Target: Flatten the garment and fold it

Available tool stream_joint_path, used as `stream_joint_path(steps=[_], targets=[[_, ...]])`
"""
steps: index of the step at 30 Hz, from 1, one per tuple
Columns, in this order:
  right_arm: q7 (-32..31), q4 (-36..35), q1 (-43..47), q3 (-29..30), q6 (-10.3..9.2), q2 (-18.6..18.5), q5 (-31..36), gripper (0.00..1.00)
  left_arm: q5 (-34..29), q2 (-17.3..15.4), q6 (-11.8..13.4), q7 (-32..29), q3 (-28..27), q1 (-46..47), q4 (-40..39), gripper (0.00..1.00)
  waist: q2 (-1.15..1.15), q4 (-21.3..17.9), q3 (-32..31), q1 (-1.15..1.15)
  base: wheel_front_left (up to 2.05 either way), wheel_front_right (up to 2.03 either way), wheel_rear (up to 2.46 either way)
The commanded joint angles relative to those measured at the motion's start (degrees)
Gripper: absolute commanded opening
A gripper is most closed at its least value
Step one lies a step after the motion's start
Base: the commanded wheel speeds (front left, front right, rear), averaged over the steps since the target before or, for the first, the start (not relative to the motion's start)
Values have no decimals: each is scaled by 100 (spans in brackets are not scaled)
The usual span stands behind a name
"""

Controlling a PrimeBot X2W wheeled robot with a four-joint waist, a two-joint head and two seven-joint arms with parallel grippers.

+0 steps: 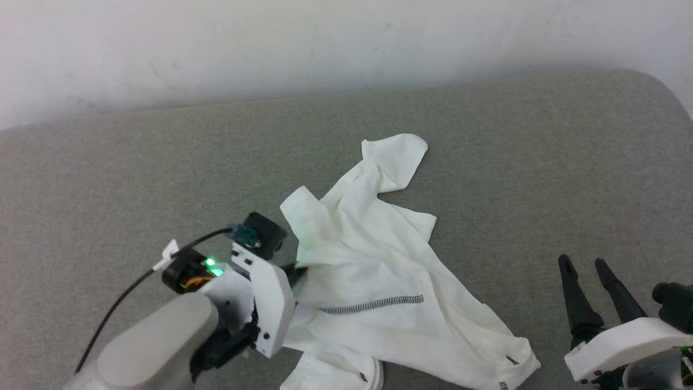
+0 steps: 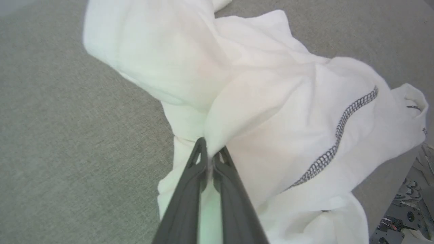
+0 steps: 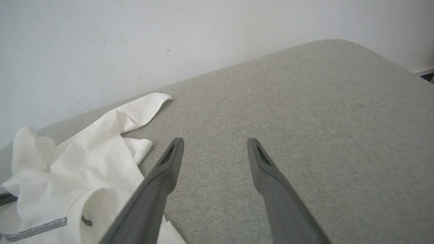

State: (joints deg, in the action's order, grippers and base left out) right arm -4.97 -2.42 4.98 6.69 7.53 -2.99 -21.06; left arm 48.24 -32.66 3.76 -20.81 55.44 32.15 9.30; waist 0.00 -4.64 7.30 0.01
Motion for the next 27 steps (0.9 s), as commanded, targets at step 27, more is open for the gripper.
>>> stream_joint_path(steps=[27], targets=[[-44, 108, 49, 197, -4, 12, 29, 100, -534, -1290, 2018, 952, 72, -2256, -2969, 0, 0, 847, -57, -1, 0, 0, 0]])
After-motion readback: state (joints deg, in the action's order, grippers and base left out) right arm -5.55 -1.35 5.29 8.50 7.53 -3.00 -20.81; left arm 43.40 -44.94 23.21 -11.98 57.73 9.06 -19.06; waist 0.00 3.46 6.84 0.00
